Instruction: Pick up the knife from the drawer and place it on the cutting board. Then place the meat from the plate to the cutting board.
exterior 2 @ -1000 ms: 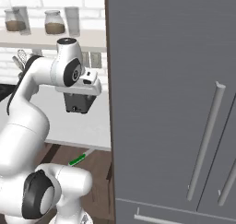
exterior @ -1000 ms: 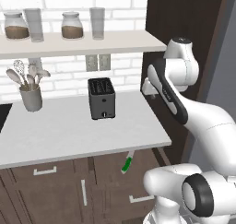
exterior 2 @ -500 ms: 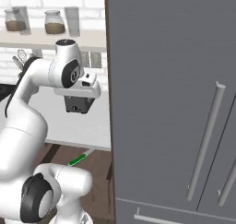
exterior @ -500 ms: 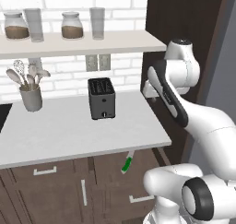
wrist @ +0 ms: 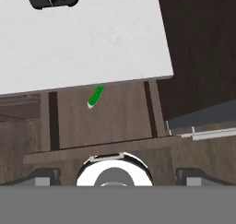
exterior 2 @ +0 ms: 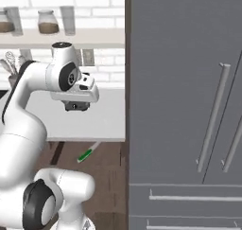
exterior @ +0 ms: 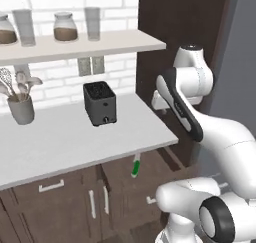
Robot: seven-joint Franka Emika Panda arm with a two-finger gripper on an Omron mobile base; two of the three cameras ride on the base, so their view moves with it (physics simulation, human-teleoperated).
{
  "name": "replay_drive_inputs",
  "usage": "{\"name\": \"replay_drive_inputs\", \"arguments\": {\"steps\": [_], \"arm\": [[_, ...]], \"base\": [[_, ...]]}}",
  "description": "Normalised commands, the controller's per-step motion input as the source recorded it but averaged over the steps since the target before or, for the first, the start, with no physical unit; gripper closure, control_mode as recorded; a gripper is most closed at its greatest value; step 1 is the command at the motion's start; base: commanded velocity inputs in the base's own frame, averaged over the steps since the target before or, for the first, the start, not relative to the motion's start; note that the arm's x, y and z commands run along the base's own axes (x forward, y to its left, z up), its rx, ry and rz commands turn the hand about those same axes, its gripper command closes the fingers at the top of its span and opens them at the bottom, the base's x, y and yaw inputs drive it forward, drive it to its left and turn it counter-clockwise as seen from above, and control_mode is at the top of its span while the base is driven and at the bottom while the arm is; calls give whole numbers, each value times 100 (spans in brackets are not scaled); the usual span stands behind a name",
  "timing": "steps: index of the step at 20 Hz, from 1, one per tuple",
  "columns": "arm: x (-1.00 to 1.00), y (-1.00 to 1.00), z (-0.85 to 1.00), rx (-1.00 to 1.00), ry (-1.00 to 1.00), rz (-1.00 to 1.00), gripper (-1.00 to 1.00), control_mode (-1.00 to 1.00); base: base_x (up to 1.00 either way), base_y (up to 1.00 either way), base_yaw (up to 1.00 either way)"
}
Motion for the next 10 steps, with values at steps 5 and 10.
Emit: {"name": "replay_drive_inputs", "arguments": {"steps": [5, 10], "arm": [[0, 0, 0, 0, 0, 0, -100, 100], [0, 0, 0, 0, 0, 0, -100, 100]], "base": [[-25, 94, -64], [-64, 78, -59]]}}
